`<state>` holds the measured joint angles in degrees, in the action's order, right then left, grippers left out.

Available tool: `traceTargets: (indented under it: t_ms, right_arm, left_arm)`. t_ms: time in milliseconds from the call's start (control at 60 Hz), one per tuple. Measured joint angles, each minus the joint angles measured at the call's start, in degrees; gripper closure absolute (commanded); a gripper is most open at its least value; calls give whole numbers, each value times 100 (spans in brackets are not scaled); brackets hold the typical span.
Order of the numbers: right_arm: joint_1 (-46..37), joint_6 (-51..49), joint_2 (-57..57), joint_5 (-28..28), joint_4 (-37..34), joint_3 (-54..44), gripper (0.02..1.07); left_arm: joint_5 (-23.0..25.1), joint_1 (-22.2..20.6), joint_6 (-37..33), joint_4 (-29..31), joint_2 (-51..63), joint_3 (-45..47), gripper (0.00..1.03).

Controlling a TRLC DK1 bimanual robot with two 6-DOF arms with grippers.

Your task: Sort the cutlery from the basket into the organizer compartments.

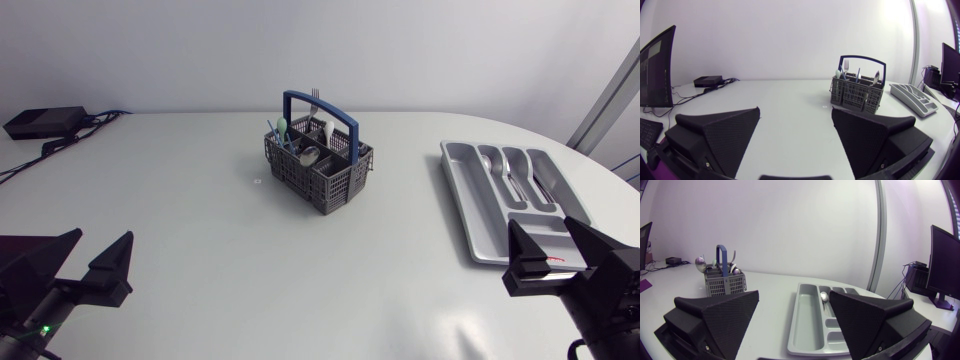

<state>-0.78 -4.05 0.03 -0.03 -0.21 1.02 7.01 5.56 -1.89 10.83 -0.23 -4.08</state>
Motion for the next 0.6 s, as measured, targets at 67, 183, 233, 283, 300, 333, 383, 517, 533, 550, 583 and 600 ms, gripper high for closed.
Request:
traceTargets:
  t_ms: [67,183,233,283,300,333,383,517,533,550,583,600]
  right_arm:
    - [-2,0,0,0,0,-2,6]
    - [-2,0,0,2,0,-2,6]
    - [-2,0,0,7,2,-2,6]
    - [-2,0,0,24,2,0,6]
    - [-2,0,0,24,4,0,6]
    - [4,0,0,24,2,0,6]
    - [39,0,0,26,2,0,6]
    - [361,0,55,90,4,31,7]
    - [404,0,96,122,11,48,7]
    - [457,0,160,155,31,76,7]
    - [544,2,317,186,66,140,7]
    - [577,2,396,199,83,173,7]
  left_arm:
    - [-2,0,0,0,0,0,4]
    - [0,0,0,-2,0,-2,4]
    - [-2,0,0,-26,0,0,4]
    - [-4,0,0,-31,0,0,4]
    - [-4,0,0,-33,0,0,4]
    - [-4,9,0,-35,0,0,4]
    - [-4,39,0,-39,0,0,4]
    - [-4,70,0,-39,2,-33,4]
    - [-4,70,0,-37,9,-50,4]
    - [-4,70,0,-39,26,-74,4]
    - [-4,70,0,-46,98,-144,4]
    - [-4,68,0,-55,149,-184,4]
